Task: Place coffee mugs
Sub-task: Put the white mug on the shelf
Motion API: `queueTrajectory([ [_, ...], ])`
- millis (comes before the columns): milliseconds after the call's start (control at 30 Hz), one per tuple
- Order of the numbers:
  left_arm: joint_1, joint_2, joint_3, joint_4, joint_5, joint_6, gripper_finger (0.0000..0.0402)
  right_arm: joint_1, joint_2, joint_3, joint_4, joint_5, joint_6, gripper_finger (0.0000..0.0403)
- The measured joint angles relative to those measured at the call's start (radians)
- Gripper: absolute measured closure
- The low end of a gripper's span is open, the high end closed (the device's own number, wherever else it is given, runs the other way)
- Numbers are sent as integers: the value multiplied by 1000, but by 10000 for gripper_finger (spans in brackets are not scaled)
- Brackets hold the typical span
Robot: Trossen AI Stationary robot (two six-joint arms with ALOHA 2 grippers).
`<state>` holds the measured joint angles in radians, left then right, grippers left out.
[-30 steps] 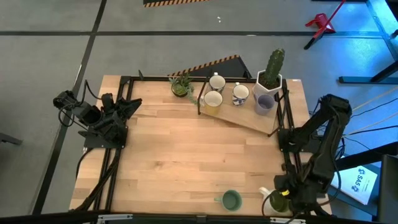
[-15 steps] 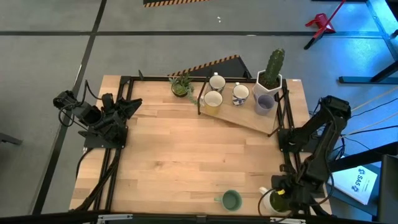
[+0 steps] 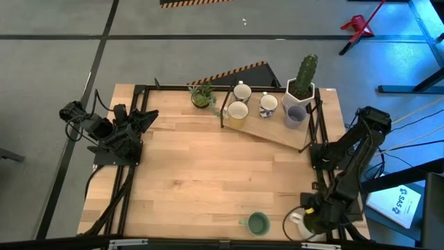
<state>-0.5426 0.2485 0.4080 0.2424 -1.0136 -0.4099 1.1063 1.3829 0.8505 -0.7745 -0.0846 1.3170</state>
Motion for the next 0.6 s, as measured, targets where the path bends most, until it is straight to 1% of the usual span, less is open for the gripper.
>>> queueTrajectory([
  [167, 0, 0, 0, 0, 0, 1, 259, -78, -8, 0, -15, 21, -45, 398],
  [267, 0, 0, 0, 0, 0, 1, 259, -129, -17, 7, -56, 56, -80, 399],
  [433, 0, 0, 0, 0, 0, 1, 259, -248, -53, 55, -212, 113, -153, 401],
  [600, 0, 0, 0, 0, 0, 2, 259, -418, -125, 116, -388, 164, -310, 401],
])
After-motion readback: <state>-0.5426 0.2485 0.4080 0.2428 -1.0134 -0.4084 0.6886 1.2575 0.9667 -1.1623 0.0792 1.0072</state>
